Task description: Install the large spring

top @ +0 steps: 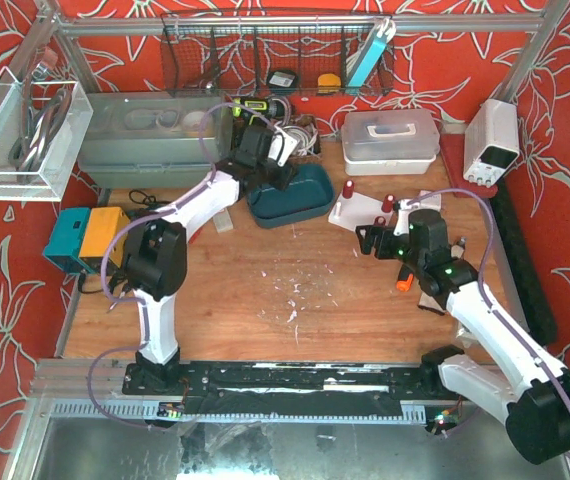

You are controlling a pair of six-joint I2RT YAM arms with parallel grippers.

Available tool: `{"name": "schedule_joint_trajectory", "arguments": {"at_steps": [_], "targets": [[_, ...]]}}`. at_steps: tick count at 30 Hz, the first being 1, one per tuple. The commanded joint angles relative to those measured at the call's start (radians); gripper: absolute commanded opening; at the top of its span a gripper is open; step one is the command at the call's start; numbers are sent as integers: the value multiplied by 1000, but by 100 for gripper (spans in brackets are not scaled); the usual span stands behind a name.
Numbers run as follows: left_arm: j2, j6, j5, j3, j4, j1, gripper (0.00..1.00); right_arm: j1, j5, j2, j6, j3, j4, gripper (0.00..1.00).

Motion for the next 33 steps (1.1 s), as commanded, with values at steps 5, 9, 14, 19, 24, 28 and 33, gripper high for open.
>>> {"name": "schedule_joint_trajectory", "arguments": {"at_steps": [5, 9, 14, 19, 24, 28, 33], "targets": [[194, 136, 115, 259, -259, 19, 45, 11, 1, -82, -47, -16, -105, 99], [278, 173, 124, 390, -355, 19, 45, 11, 38, -116, -99, 29, -233, 99], [315, 201, 190, 428, -374, 18, 47, 12, 22, -111, -67, 22, -252, 99], [362, 219, 210, 446, -378, 18, 51, 12, 34, -110, -61, 18, -228, 99], [367, 190, 167, 455, -391, 18, 51, 12, 46, -111, -74, 53, -241, 99], [284, 80, 156, 427, -370, 16, 52, 12, 19, -125, -67, 118, -284, 99], [135, -66, 75, 301, -237, 7, 57, 11, 7, -169, -77, 153, -323, 99]]}}
